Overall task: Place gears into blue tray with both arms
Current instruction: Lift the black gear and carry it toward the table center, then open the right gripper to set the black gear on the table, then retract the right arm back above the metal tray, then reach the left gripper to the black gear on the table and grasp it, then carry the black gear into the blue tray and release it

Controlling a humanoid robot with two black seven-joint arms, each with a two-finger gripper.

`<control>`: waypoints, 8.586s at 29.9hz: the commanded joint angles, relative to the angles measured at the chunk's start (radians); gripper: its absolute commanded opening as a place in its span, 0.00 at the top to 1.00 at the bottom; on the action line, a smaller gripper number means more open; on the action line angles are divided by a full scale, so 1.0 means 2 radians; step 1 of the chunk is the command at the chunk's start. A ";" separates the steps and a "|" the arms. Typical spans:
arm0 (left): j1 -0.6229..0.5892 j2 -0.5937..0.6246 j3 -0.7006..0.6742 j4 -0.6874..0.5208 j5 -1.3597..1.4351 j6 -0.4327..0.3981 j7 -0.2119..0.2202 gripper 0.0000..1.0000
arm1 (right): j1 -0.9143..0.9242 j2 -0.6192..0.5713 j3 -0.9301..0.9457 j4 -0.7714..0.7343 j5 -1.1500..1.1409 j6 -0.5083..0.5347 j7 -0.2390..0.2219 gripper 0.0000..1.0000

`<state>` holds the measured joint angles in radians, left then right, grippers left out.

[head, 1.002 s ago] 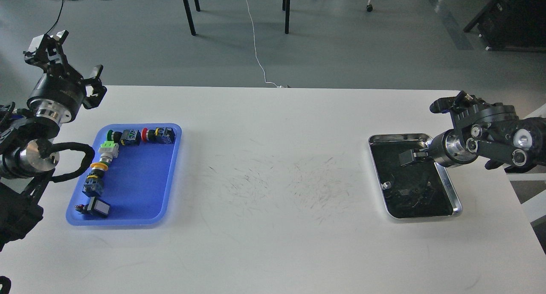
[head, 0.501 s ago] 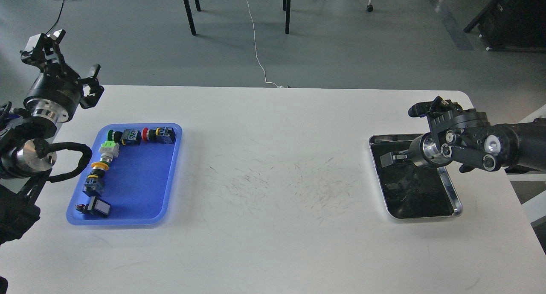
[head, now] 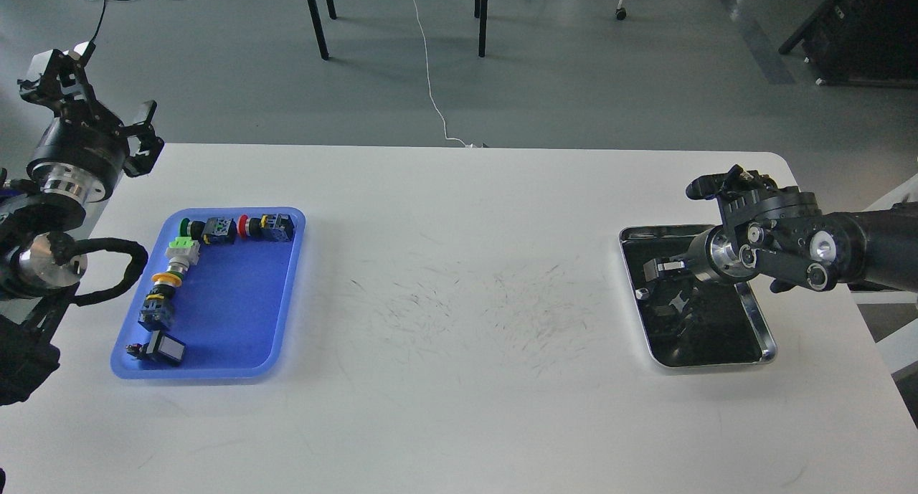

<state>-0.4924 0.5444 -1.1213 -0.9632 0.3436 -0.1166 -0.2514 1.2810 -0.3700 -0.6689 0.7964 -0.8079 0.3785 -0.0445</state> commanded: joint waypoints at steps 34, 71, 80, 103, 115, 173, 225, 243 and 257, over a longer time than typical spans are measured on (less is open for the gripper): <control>-0.002 0.001 -0.001 0.001 0.001 0.002 0.000 0.02 | 0.134 0.058 0.138 0.077 0.150 -0.004 0.004 0.98; -0.005 0.005 -0.002 -0.001 -0.001 0.002 -0.001 0.02 | -0.045 0.185 0.209 0.063 0.200 -0.129 0.021 0.94; -0.007 0.005 -0.002 -0.002 0.000 0.002 -0.001 0.02 | -0.071 0.185 0.209 0.064 0.196 -0.129 0.022 0.92; -0.006 0.006 0.001 -0.001 0.001 0.002 -0.001 0.02 | -0.076 0.185 0.214 0.059 0.198 -0.132 0.021 0.20; -0.004 0.030 0.001 -0.003 0.001 0.010 0.001 0.02 | -0.073 0.185 0.420 -0.005 0.199 -0.123 0.018 0.05; 0.024 -0.038 0.314 -0.229 0.919 0.018 0.044 0.02 | -0.525 -0.071 0.941 0.115 0.526 0.055 0.031 0.04; 0.045 -0.103 0.318 -0.120 0.919 0.028 0.056 0.98 | -0.522 -0.075 0.920 0.125 0.521 0.055 0.030 0.04; 0.027 0.120 0.290 -0.219 0.919 0.090 0.053 0.99 | -0.522 -0.078 0.920 0.139 0.521 0.055 0.030 0.04; 0.037 0.121 0.327 -0.046 0.883 0.140 0.041 0.98 | -0.521 -0.078 0.921 0.142 0.521 0.055 0.030 0.04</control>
<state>-0.4204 0.8014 -0.5010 -1.1145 2.1386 0.1530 -0.1685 0.2379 -0.5262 1.1708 1.0800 0.2347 0.4886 0.0153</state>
